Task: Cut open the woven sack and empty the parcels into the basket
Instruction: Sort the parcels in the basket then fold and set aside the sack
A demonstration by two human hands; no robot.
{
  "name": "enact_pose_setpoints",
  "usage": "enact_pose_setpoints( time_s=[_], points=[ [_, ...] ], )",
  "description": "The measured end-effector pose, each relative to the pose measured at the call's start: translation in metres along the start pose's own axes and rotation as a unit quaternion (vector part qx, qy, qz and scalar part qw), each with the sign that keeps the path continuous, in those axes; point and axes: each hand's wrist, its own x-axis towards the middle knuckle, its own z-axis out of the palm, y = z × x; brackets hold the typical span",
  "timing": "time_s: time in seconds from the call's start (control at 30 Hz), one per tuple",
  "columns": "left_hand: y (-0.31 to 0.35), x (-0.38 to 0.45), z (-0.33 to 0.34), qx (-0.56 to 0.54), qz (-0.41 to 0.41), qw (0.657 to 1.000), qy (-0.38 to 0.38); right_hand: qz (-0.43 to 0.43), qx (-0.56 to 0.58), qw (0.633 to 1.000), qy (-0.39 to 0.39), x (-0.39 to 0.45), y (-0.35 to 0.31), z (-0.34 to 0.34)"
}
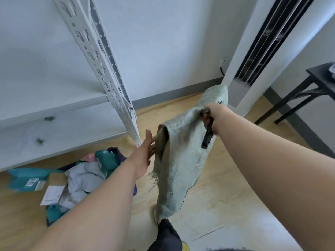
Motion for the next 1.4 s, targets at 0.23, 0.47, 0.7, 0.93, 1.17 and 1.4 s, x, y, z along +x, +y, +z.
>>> enact_pose_setpoints(
  time_s=[0.23,0.47,0.7,0.93,1.17,1.4],
  points=[
    [0.05,0.049,0.017,0.257,0.005,0.955,-0.146,-0.002,0.088,0.995,0.04,0.022,-0.057,-0.01],
    [0.086,0.087,0.042,0.244,0.172,0.947,0.12,0.025,0.165,0.986,-0.028,0.028,-0.099,-0.019],
    [0.129,0.107,0.059,0.208,0.12,0.959,0.148,0.006,0.124,0.984,-0.127,0.062,-0.158,-0.041],
    [0.176,0.14,0.092,0.092,0.065,0.976,0.187,-0.139,-0.081,0.986,-0.043,0.096,-0.153,-0.048],
    [0.197,0.173,0.118,-0.197,-0.043,0.946,0.256,-0.048,-0.257,0.961,-0.087,0.129,-0.109,-0.039],
    [0.192,0.184,0.115,-0.448,0.014,0.868,0.212,0.088,-0.144,0.979,-0.114,0.152,-0.09,-0.007]
  ],
)
